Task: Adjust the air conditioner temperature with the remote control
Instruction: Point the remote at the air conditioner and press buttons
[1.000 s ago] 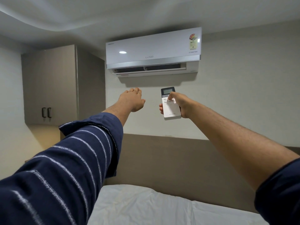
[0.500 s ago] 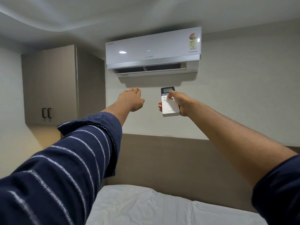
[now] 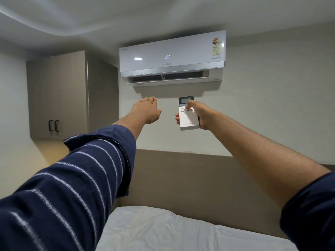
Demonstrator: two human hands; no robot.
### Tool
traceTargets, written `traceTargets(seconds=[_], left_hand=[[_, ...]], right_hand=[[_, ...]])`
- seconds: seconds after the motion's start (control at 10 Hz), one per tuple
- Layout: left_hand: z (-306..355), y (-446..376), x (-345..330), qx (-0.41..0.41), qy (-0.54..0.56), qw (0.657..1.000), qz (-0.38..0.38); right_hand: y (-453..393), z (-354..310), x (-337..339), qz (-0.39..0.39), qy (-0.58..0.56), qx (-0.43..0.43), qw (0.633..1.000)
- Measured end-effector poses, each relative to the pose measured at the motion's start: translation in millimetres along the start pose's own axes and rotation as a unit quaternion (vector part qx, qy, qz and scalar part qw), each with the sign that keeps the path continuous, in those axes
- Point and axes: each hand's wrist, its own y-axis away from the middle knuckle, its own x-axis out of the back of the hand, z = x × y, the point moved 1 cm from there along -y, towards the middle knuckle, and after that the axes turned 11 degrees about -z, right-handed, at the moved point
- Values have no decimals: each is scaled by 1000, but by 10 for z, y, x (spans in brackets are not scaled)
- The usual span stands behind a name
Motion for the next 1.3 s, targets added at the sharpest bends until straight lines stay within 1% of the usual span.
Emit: traceTargets(seconds=[0.8,1.3], left_hand=[[85,55,12,-7,1,1000,-7],[103,50,9,-10,4,1000,-12]], right_hand=[[41,13,52,15,3,10,1000],[43,33,96,5,2,3,1000]])
